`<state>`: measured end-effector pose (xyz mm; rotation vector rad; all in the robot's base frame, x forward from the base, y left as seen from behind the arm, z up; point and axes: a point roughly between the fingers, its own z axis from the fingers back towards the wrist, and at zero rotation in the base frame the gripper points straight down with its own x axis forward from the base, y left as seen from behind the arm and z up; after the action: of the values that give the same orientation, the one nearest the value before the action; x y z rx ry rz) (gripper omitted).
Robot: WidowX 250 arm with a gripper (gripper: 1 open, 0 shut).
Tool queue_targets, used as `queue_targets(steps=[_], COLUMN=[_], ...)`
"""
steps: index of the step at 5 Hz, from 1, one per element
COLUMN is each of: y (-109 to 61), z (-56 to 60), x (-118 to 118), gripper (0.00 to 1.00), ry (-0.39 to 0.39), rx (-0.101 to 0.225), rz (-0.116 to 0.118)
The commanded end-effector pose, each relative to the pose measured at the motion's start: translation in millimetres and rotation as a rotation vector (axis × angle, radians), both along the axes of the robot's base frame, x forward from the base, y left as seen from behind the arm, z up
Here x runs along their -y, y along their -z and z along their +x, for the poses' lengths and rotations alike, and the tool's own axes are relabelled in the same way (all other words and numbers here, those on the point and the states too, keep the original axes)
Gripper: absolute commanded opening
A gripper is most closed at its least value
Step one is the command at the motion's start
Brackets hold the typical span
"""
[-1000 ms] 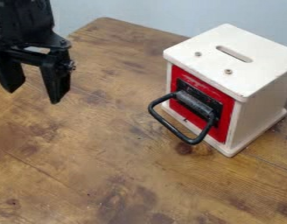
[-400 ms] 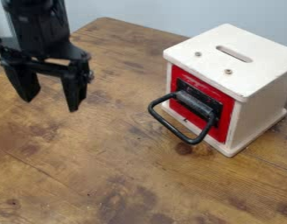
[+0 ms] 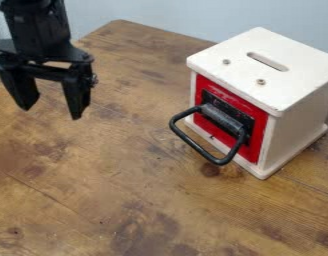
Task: Close the drawer
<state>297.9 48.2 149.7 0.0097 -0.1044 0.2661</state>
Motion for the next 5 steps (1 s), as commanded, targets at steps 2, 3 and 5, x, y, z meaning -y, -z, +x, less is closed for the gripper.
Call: queue_targets(steps=[2,3,5], y=[-35.5,-37.6,-26.4], z=[0.2,-2.2,-11.0], x=[4,4,27], gripper=[1.00,1.00,1.00], ry=[0.054,0.023,0.099], rx=[0.064,0.083,0.060], rz=[0.015,0.015,0.014])
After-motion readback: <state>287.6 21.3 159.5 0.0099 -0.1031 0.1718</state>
